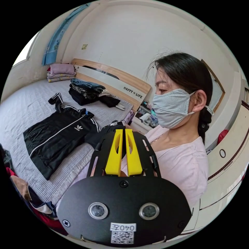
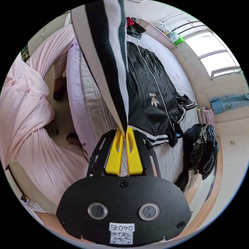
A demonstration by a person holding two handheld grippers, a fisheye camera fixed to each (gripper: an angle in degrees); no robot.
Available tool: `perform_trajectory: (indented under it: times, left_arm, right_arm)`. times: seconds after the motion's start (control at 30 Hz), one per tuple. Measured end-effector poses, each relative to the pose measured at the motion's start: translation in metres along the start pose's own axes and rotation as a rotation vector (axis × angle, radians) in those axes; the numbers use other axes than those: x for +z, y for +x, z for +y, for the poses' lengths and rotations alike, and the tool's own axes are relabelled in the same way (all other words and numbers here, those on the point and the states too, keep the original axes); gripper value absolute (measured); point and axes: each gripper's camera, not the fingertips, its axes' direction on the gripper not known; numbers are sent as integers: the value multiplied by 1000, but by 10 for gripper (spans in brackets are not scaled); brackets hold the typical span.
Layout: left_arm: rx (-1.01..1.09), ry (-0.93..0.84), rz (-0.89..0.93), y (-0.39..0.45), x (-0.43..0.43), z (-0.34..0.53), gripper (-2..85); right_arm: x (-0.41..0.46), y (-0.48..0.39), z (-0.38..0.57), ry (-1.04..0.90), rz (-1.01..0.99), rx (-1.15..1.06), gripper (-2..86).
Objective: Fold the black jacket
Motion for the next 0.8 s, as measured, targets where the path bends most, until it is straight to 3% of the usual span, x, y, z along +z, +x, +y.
perform_trajectory:
  times: [0.27,0.43,0.63,0.8]
  left_arm:
    - [-134,25,-47,-113,-21,-87,-9]
    - [-186,63,1,-174,-24,-134,-9]
    - [-130,76,8,-181,-21,-159,-9]
    - [-158,80,-107,-206,-31,-170,-9]
  right_arm:
    - [-31,90,-4,20,-228,63,15]
    - [-44,148,11,45,-303,211,137]
    - [-70,182,-4,67,-287,119,64]
    - [-86,225,3,17,-366,82,-3]
